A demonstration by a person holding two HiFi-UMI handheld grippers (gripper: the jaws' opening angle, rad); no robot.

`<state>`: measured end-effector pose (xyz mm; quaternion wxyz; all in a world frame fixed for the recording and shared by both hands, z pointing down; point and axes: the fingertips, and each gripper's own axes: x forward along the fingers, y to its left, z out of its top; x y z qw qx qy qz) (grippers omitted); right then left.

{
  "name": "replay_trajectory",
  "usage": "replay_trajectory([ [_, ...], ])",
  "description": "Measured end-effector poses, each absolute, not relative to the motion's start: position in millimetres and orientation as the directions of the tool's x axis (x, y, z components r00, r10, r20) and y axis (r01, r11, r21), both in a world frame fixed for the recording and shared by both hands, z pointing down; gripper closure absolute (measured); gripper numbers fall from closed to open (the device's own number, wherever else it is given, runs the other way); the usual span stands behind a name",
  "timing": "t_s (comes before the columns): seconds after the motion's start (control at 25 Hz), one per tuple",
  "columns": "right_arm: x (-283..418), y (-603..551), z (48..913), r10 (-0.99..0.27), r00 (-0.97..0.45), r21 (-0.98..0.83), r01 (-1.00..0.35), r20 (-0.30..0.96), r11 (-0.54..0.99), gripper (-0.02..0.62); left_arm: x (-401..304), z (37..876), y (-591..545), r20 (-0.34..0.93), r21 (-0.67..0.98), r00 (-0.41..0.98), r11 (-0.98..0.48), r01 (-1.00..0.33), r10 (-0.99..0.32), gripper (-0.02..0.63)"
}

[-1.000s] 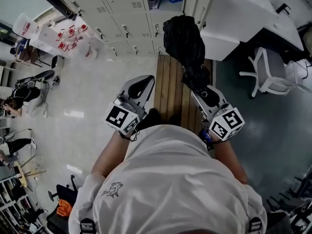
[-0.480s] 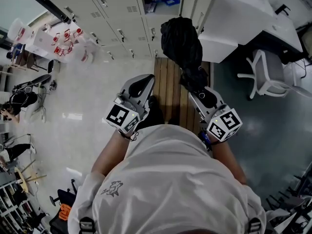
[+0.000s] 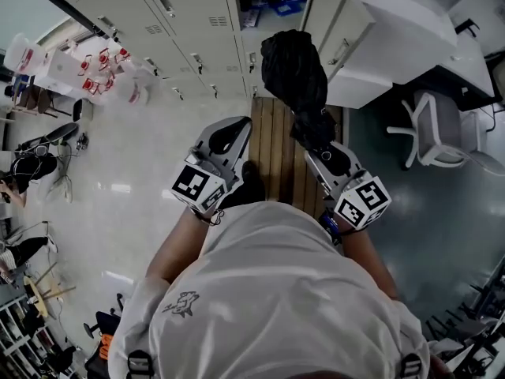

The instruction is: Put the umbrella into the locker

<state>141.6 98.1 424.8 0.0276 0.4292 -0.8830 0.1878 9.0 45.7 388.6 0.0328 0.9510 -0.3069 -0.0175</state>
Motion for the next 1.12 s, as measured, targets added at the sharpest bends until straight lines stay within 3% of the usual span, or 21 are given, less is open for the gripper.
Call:
replay_trajectory([
  [0.6,88,-40,421,-0.781,-0.593,-0.356,-0.785,0.193,0.508,0.434,-41,381,-82,-0.002,0.063,0.852,-0.850,-0.523,-0.524,0.595],
  [1.12,105,-96,449,-0.755,-0.595,-0.340,-0.795,0.275,0.503,0.434,-26,404,-132,0.024,0.113,0.829,-0.823,-0.557,-0.558,0.595],
])
